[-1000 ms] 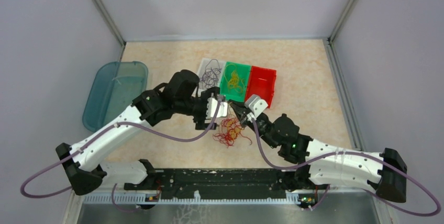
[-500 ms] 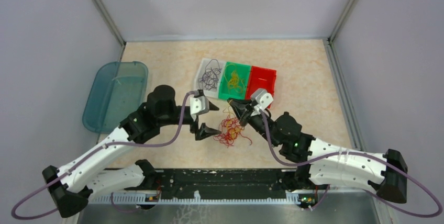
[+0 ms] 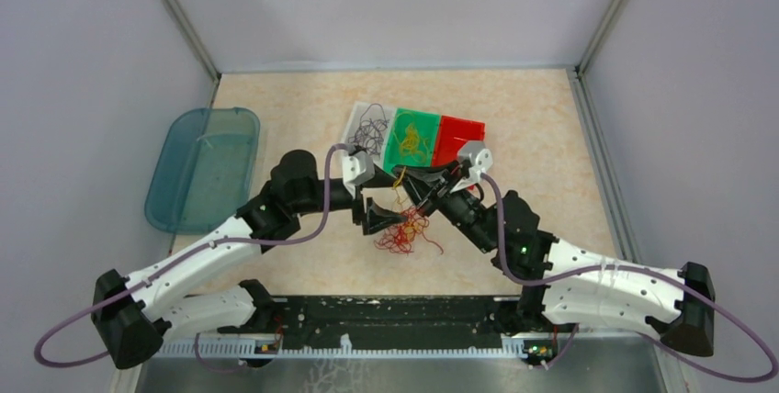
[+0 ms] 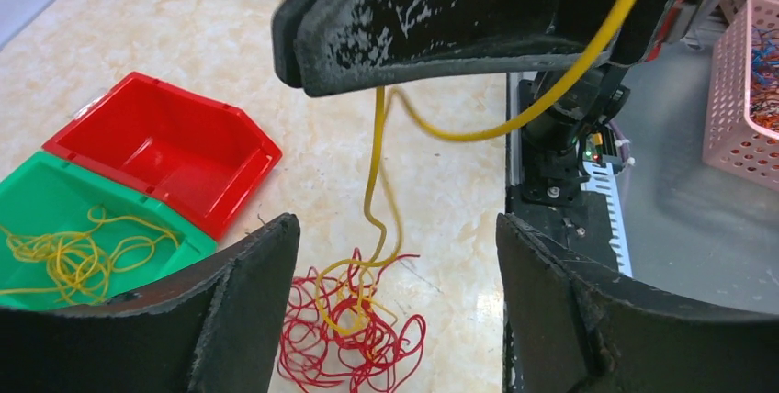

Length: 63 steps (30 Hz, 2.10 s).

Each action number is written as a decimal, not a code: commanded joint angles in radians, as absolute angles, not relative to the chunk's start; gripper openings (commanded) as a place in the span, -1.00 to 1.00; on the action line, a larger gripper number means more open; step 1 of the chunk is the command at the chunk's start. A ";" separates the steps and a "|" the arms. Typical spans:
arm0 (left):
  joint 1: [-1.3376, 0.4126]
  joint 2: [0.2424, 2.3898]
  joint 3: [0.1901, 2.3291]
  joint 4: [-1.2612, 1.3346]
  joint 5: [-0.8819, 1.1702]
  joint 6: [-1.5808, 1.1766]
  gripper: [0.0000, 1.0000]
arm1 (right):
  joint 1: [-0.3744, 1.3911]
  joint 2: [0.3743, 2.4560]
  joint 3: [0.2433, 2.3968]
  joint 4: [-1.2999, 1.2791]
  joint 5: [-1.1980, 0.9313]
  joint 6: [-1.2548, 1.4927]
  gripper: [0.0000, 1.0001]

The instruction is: Untangle the cables

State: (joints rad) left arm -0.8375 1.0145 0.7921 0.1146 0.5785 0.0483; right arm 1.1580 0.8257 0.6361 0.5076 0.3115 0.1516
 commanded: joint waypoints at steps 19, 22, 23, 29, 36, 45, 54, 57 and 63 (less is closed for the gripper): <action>-0.805 1.055 0.938 0.033 0.783 0.107 -0.99 | 1.165 0.814 0.728 0.510 0.275 0.267 -0.16; -0.756 1.063 1.023 -0.054 0.840 0.151 -0.99 | 1.163 0.774 0.735 0.374 0.205 0.211 0.24; -0.741 1.062 1.045 -0.073 0.843 0.165 -0.99 | 1.162 0.750 0.737 0.328 0.205 0.205 0.28; -0.677 1.044 1.103 -0.149 0.847 0.248 -0.99 | 1.134 0.554 0.673 0.159 0.231 0.232 0.51; -0.673 1.070 1.162 -0.154 0.911 0.236 -0.99 | 1.085 0.596 0.621 0.175 0.130 0.245 0.53; -0.673 1.120 1.276 -0.206 0.970 0.232 -0.99 | 1.027 0.868 0.598 0.549 -0.034 0.287 0.48; -0.673 1.138 1.405 -0.207 1.006 0.215 -0.99 | 1.025 1.086 0.480 0.839 0.013 0.334 0.11; -0.673 1.155 1.463 -0.198 1.005 0.219 -0.99 | 1.025 1.101 0.397 0.919 0.051 0.366 0.06; -0.673 1.190 1.585 -0.167 0.982 0.239 -0.99 | 1.025 1.102 0.263 0.980 0.153 0.383 0.02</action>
